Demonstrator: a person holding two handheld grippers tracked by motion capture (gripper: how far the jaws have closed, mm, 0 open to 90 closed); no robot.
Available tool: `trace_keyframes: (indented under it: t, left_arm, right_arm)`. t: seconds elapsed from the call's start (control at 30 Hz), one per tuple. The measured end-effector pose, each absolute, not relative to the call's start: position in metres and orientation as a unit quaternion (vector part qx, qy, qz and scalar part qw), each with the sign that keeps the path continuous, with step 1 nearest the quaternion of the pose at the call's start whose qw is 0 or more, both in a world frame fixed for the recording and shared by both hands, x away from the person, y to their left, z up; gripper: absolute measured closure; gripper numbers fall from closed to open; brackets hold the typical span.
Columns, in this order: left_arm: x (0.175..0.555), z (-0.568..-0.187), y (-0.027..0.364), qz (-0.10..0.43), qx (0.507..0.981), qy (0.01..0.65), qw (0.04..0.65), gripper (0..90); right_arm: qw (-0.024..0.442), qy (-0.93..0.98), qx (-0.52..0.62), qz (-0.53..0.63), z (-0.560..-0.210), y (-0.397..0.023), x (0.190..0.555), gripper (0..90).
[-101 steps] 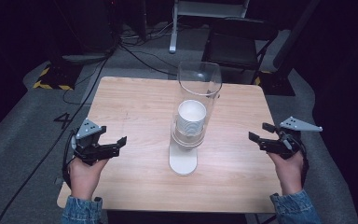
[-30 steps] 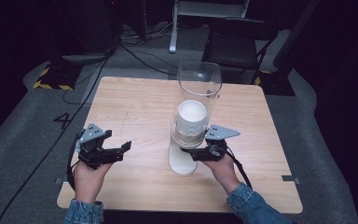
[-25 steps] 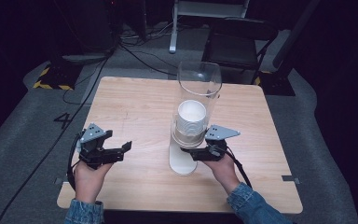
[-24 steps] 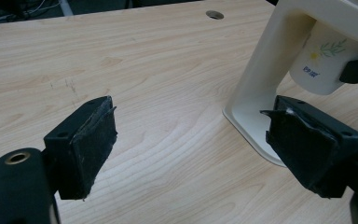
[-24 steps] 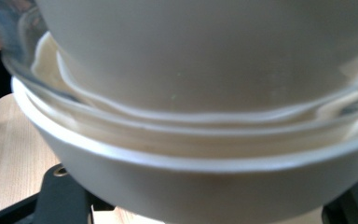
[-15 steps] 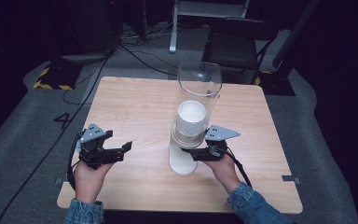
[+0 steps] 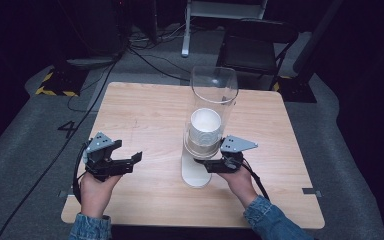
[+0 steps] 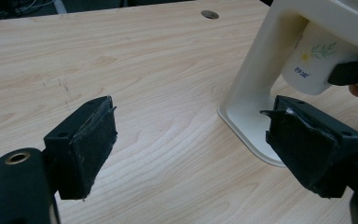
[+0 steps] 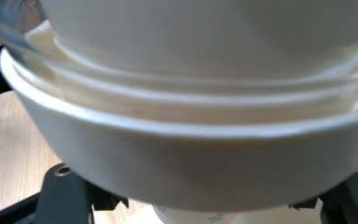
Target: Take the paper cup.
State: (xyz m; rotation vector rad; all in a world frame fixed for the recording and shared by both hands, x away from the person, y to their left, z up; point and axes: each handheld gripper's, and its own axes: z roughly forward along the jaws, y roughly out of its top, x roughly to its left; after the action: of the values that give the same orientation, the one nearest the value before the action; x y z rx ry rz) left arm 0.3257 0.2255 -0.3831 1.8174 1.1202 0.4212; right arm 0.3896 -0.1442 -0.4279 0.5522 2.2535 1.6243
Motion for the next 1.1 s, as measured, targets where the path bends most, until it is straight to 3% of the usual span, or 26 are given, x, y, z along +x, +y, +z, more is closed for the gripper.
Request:
trace_keyframes:
  t: [0.57,0.9,0.97,1.1]
  left_arm:
    - [0.327,-0.383,0.224,0.167,0.742,0.453,0.465,15.7]
    - [0.328,-0.384,0.225,0.166,0.741,0.455,0.465,15.7]
    - [0.328,-0.384,0.224,0.164,0.742,0.454,0.465,15.7]
    - [0.328,-0.384,0.224,0.164,0.741,0.455,0.466,15.7]
  right_arm:
    - [0.119,0.783,0.213,0.572,-0.431,-0.143,0.388,31.1]
    - [0.129,0.781,0.204,0.575,-0.433,-0.144,0.388,31.1]
    - [0.149,0.786,0.196,0.567,-0.434,-0.145,0.388,31.3]
    - [0.138,0.812,0.207,0.527,-0.445,-0.142,0.392,34.7]
